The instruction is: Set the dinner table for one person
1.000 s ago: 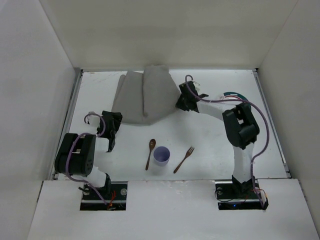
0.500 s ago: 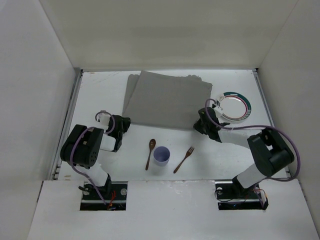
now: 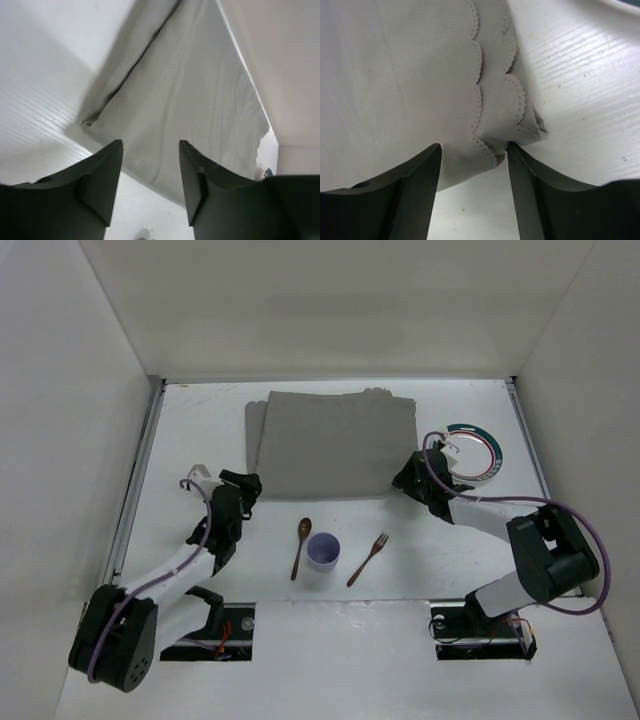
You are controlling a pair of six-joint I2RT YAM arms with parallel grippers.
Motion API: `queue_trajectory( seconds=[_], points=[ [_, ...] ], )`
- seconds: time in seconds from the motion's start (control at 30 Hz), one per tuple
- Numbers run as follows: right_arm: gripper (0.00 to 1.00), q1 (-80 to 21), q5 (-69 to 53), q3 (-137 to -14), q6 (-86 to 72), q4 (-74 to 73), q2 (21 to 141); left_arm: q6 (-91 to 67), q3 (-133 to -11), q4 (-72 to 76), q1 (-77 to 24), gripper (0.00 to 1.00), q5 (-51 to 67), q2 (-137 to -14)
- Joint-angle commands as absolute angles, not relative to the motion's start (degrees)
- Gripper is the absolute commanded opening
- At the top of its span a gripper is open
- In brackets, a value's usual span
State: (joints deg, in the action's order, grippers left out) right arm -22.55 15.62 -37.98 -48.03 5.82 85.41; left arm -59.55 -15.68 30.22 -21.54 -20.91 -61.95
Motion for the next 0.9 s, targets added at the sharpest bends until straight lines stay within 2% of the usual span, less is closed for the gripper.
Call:
queue_trajectory(
  seconds=[0.0, 0.1, 0.13, 0.27, 0.33, 0.47, 0.57, 0.63, 0.73, 0.87],
  points=[
    [0.63, -22.63, 16.35, -40.61, -42.72, 8.09, 81.84, -52.31, -18.18, 20.58, -22.1, 0.48, -28.38, -54.86],
    [0.63, -22.63, 16.26, -41.22, -42.54, 8.08, 80.33, -49.93, -22.75, 18.72, -22.63, 0.5, -29.36, -55.28],
    [0.61, -22.63, 16.26, -41.66, -42.19, 8.43, 80.77, -49.57, -24.76, 19.33, -22.37, 0.51, -29.09, -57.46],
    [0.35, -23.42, 15.3, -42.63, -42.62, 8.79, 82.35, -44.31, -35.3, 25.56, -20.0, 0.51, -22.87, -72.64],
    [0.29, -23.77, 14.94, -42.45, -42.98, 9.14, 81.92, -41.23, -41.98, 26.89, -18.68, 0.51, -20.05, -80.74],
    [0.3, -24.04, 15.2, -40.18, -42.63, 8.88, 78.41, -36.84, -57.17, 26.63, -15.61, 0.51, -16.27, -97.6],
    [0.34, -24.82, 14.85, -38.24, -42.54, 9.4, 77.17, -32.97, -70.62, 24.18, -12.97, 0.46, -11.0, -109.74],
    [0.36, -26.23, 14.59, -37.62, -42.1, 9.49, 77.17, -31.38, -80.29, 19.89, -11.39, 0.38, -6.61, -117.56],
    [0.39, -29.56, 14.59, -36.92, -41.4, 10.02, 76.55, -29.54, -89.45, 15.3, -10.42, 0.33, -2.64, -124.17],
    [0.42, -34.66, 14.94, -37.96, -40.08, 10.9, 77.87, -25.85, -96.57, 13.89, -10.15, 0.33, -2.29, -129.27]
  ],
)
